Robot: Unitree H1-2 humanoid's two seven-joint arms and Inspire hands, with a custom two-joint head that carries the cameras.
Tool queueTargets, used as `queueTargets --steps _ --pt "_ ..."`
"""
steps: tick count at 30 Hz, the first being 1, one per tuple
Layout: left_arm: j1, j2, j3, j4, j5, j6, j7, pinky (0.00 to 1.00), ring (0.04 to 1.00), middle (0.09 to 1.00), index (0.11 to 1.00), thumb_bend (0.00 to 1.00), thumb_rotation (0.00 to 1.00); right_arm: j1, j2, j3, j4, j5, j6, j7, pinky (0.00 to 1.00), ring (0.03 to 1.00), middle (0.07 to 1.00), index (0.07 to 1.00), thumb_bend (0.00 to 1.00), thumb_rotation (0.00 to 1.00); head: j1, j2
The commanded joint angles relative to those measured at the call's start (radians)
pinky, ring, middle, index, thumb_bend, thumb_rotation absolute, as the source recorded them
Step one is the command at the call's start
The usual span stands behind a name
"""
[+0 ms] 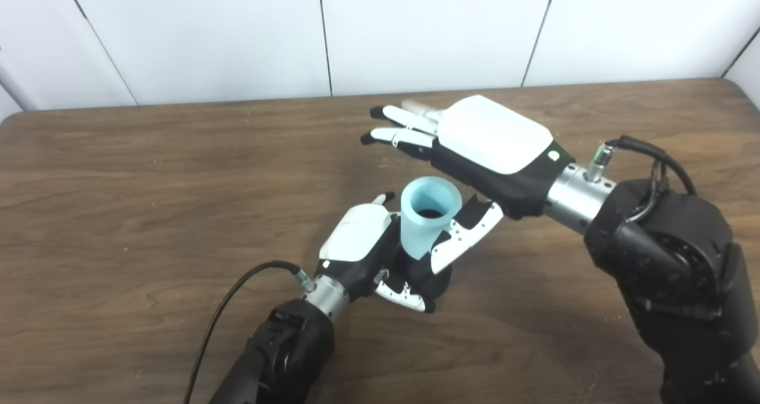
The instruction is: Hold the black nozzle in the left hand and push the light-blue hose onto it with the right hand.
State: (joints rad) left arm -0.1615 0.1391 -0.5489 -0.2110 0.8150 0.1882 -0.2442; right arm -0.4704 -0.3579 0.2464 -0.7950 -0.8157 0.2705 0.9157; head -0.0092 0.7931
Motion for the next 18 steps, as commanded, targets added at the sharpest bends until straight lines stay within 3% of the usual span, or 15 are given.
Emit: queueTargets --steps 1,7,12,18 --pt "0.031 0.017 -0.024 0.055 0.003 0.034 -0.08 1.0 0.672 0.484 0.485 0.52 0.0 -0.011 -0.005 -0.032 -0.024 0.008 -0.013 -0.042 0.89 0.997 1.0 0.918 0.8 0.76 0.001 0.001" --pt "0.032 0.015 -0.026 0.057 -0.001 0.029 -0.077 1.0 0.669 0.497 0.479 0.52 0.0 0.028 -0.015 -0.069 -0.05 0.06 -0.042 -0.069 0.92 0.996 1.0 0.923 0.71 0.84 0.007 -0.001" --pt "0.031 0.018 -0.019 0.057 -0.01 0.036 -0.083 1.0 0.676 0.506 0.474 0.52 0.0 0.072 -0.058 -0.11 -0.084 0.186 -0.081 -0.09 0.97 1.0 0.995 0.93 0.66 0.87 0.006 0.002" --pt "0.036 0.015 -0.018 0.046 -0.011 0.051 -0.092 1.0 0.699 0.512 0.466 0.52 0.0 0.12 -0.114 -0.135 -0.091 0.278 -0.122 -0.116 1.0 1.0 0.996 0.936 0.67 0.94 0.004 0.0"
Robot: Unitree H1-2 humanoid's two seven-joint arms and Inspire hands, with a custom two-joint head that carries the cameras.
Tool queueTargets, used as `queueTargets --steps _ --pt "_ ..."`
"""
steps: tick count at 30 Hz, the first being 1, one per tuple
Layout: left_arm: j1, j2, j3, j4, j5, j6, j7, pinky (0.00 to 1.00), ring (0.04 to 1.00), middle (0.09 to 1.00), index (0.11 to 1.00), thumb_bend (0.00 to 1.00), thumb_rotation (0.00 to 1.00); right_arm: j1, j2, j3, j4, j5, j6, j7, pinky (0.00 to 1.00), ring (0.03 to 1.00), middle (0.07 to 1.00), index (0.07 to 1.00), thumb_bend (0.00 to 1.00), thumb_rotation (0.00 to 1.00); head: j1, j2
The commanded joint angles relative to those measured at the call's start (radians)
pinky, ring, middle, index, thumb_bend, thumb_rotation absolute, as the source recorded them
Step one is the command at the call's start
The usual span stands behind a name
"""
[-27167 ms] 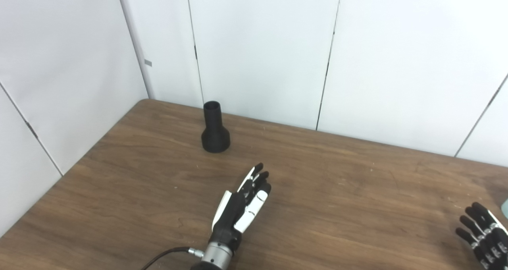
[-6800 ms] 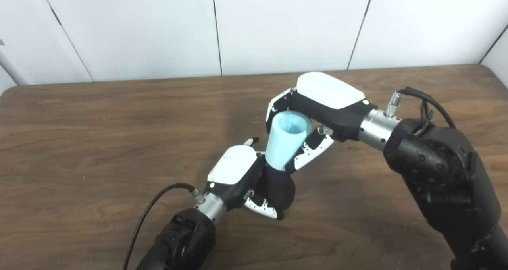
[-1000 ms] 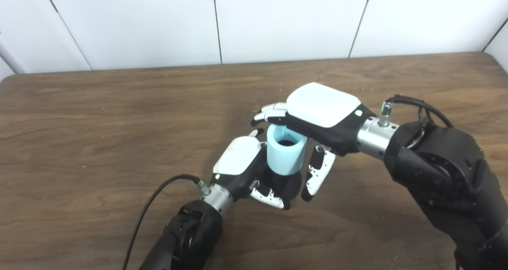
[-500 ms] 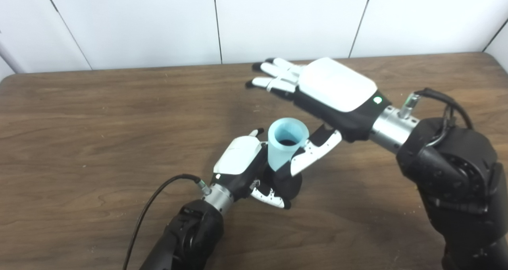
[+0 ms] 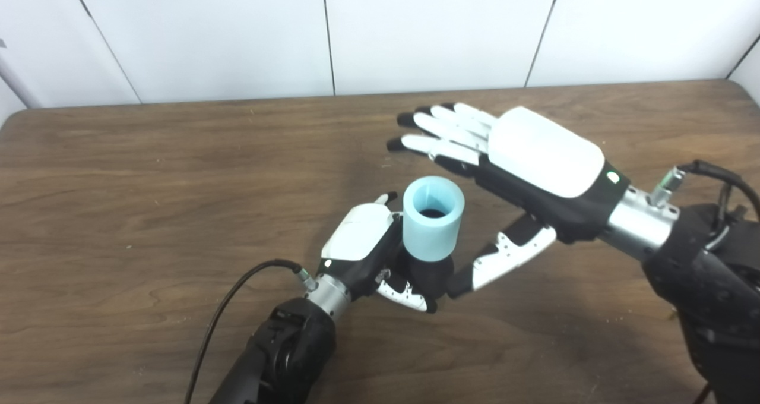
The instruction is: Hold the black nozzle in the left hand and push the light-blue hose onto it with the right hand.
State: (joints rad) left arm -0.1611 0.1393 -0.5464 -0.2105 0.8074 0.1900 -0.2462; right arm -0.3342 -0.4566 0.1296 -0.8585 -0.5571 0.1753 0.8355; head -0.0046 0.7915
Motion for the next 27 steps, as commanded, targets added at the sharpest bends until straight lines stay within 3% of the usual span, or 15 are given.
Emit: queueTargets --steps 1,11,23,27 --pt "0.037 0.014 -0.02 0.043 -0.003 0.053 -0.091 1.0 0.697 0.502 0.474 0.52 0.0 -0.007 -0.022 -0.02 -0.032 0.027 -0.029 -0.038 1.0 1.0 0.995 0.936 0.67 0.96 0.0 0.001" --pt "0.039 0.021 -0.027 0.053 0.004 0.032 -0.079 1.0 0.673 0.518 0.465 0.52 0.0 0.026 -0.035 -0.004 -0.07 0.024 -0.036 -0.03 1.0 1.0 1.0 0.93 0.71 1.0 -0.014 0.002" --pt "0.025 0.034 -0.027 0.065 0.003 0.013 -0.08 1.0 0.669 0.481 0.49 0.52 0.0 0.05 -0.053 0.017 -0.021 0.013 -0.08 -0.036 1.0 1.0 1.0 0.956 0.7 1.0 -0.009 0.001" --pt "0.023 0.036 -0.028 0.065 0.009 0.015 -0.082 1.0 0.671 0.514 0.466 0.52 0.0 0.06 -0.049 0.021 -0.008 0.002 -0.078 -0.036 1.0 1.0 1.0 0.959 0.7 1.0 -0.012 -0.002"
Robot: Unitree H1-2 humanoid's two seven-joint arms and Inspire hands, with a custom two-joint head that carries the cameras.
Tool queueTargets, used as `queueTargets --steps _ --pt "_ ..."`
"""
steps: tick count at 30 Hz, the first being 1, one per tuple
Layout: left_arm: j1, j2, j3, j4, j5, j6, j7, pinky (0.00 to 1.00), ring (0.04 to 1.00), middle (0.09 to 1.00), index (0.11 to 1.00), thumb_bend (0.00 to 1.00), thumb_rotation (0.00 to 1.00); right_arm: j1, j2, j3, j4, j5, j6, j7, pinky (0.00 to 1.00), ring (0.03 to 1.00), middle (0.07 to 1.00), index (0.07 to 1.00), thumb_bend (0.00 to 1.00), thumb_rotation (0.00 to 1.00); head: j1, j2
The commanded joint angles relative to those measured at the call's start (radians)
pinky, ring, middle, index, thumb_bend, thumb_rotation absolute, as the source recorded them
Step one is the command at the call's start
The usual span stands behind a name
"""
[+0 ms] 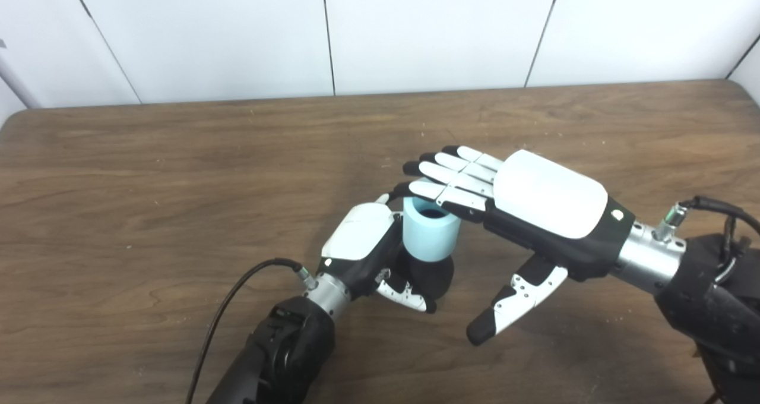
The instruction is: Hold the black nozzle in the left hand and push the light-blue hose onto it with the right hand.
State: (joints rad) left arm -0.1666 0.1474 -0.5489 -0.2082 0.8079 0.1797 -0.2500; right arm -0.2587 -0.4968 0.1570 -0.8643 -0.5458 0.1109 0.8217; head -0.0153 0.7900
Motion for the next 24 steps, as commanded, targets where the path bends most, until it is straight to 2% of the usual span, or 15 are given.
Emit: queueTargets --steps 1,12,19,24 --pt "0.028 0.028 -0.027 0.063 0.011 0.026 -0.08 1.0 0.676 0.523 0.454 0.52 0.0 -0.012 -0.007 -0.005 0.001 -0.014 -0.013 -0.021 1.0 1.0 1.0 0.959 0.7 1.0 -0.001 0.0" --pt "0.026 0.028 -0.024 0.054 0.01 0.036 -0.093 1.0 0.682 0.535 0.436 0.52 0.0 0.011 0.011 0.037 0.018 -0.077 -0.013 -0.009 1.0 1.0 1.0 0.957 0.71 1.0 0.001 0.001" --pt "0.021 0.028 -0.027 0.061 0.016 0.029 -0.087 1.0 0.68 0.525 0.458 0.52 0.0 -0.003 0.014 0.044 0.006 -0.079 -0.009 0.004 1.0 1.0 1.0 0.957 0.7 1.0 0.0 0.004" --pt "0.022 0.031 -0.031 0.057 0.019 0.026 -0.088 1.0 0.671 0.446 0.504 0.52 0.0 0.006 0.016 0.046 -0.002 -0.083 -0.019 0.003 1.0 1.0 1.0 0.955 0.69 1.0 0.0 0.006"
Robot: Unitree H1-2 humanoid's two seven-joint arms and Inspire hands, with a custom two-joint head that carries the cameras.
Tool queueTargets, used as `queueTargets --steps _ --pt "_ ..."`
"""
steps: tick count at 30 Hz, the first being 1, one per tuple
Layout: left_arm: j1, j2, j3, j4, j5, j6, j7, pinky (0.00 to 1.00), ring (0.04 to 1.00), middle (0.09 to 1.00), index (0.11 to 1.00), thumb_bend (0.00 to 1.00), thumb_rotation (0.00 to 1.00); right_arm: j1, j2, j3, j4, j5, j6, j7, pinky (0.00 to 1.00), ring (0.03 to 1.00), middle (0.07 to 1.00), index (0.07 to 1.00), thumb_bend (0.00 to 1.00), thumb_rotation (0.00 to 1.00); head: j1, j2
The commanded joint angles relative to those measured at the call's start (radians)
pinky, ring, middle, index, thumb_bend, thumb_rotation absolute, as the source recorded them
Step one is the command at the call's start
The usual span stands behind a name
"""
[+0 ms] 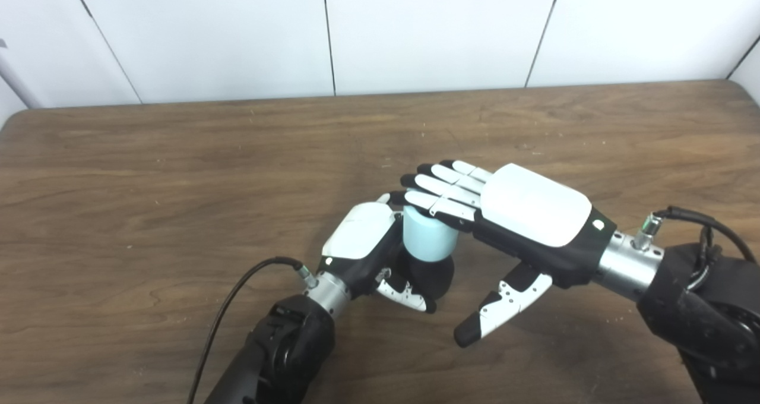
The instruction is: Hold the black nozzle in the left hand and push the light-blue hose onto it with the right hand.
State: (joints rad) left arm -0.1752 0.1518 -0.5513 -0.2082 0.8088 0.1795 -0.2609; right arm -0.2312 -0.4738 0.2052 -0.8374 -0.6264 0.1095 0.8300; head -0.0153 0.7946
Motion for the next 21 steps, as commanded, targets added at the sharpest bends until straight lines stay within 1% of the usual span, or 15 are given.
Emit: queueTargets --steps 1,6,14,17,21 --pt "0.031 0.027 -0.029 0.057 0.019 0.025 -0.076 1.0 0.668 0.451 0.504 0.52 0.0 -0.019 -0.007 0.0 -0.028 -0.005 -0.022 -0.007 1.0 1.0 1.0 0.955 0.7 1.0 0.0 0.001" --pt "0.031 0.029 -0.025 0.051 0.011 0.031 -0.083 1.0 0.671 0.497 0.481 0.52 0.0 -0.009 -0.008 0.009 -0.02 -0.023 -0.045 -0.014 1.0 1.0 1.0 0.955 0.71 1.0 -0.001 0.005" --pt "0.036 0.016 -0.014 0.038 -0.006 0.055 -0.098 1.0 0.677 0.505 0.472 0.52 0.0 0.037 -0.016 0.024 0.006 -0.088 -0.127 -0.033 1.0 1.0 1.0 0.954 0.7 1.0 -0.003 0.009" --pt "0.039 0.013 -0.013 0.033 -0.003 0.062 -0.101 1.0 0.676 0.506 0.472 0.52 0.0 0.047 -0.022 0.03 0.01 -0.103 -0.133 -0.022 1.0 1.0 1.0 0.954 0.7 1.0 -0.002 0.01" --pt "0.042 0.011 -0.014 0.03 -0.006 0.066 -0.103 1.0 0.669 0.495 0.478 0.52 0.0 0.054 -0.031 0.041 0.018 -0.111 -0.106 0.017 1.0 1.0 0.993 0.946 0.7 1.0 -0.001 0.011"
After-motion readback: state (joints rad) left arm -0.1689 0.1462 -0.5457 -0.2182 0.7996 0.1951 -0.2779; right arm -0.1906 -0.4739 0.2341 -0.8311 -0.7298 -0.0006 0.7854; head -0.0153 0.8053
